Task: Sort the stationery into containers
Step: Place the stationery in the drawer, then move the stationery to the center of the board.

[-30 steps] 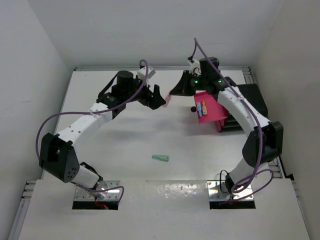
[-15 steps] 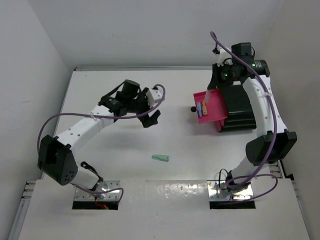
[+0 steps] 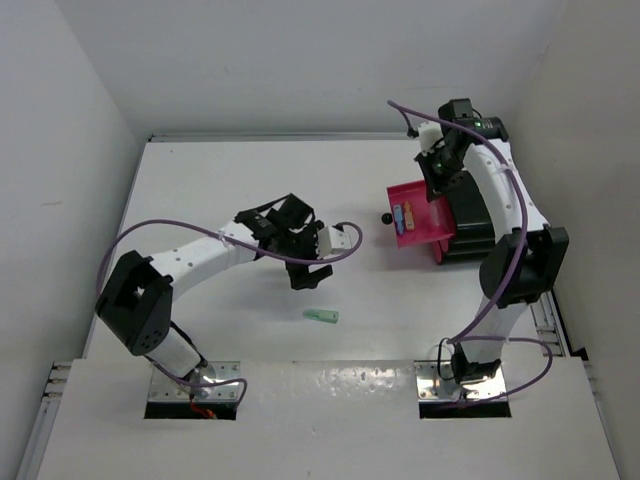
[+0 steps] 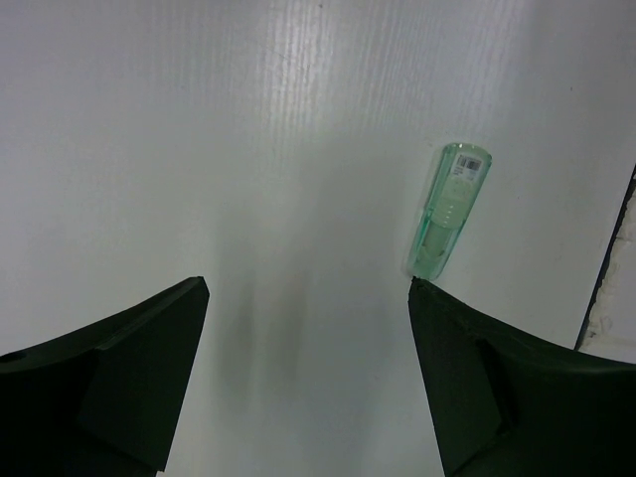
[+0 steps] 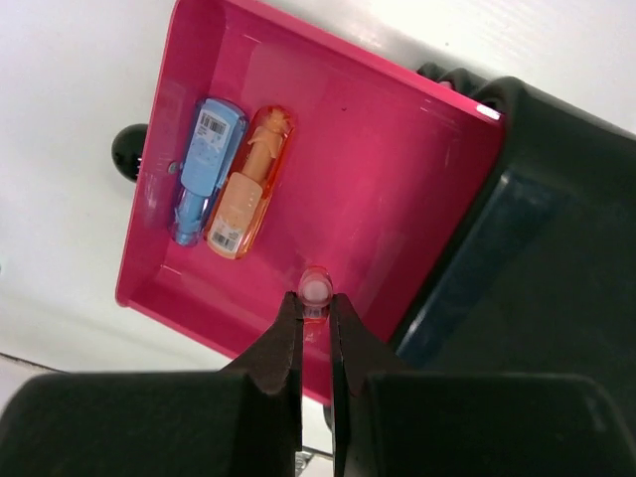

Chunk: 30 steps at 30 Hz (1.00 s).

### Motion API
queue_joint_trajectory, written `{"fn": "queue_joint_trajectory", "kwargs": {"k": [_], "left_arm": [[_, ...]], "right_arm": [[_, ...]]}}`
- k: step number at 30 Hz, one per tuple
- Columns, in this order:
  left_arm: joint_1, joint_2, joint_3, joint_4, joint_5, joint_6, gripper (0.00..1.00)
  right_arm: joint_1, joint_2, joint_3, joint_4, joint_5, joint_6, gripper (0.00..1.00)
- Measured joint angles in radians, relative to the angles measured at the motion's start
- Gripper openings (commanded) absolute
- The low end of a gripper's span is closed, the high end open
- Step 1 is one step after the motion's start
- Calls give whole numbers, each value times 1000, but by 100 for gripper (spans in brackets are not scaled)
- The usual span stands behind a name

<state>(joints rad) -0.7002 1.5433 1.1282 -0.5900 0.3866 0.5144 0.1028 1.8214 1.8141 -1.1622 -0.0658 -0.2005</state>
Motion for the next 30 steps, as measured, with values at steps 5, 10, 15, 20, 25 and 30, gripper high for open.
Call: {"fn": "queue_joint_trajectory", "kwargs": {"k": [5, 10, 15, 20, 25, 30], "left_arm": [[-7, 29, -9, 4, -8, 0, 89], [-7, 31, -42, 26, -10, -4, 100], [-10, 26, -130, 90, -14, -9, 100], [-55, 19, -195, 123, -29, 12, 97], [-89, 42, -209, 171, -42, 35, 94], [-100, 125, -211, 224, -47, 34, 89]], "right_arm": [[5, 50, 1, -11, -27, -14, 5], [17, 96, 47, -41, -42, -7, 43], [21, 105, 66, -43, -27, -9, 50], [24, 105, 108, -53, -22, 1, 51], [31, 57, 165, -68, -77, 40, 53], [51, -68, 164, -79, -142, 86, 53]]}}
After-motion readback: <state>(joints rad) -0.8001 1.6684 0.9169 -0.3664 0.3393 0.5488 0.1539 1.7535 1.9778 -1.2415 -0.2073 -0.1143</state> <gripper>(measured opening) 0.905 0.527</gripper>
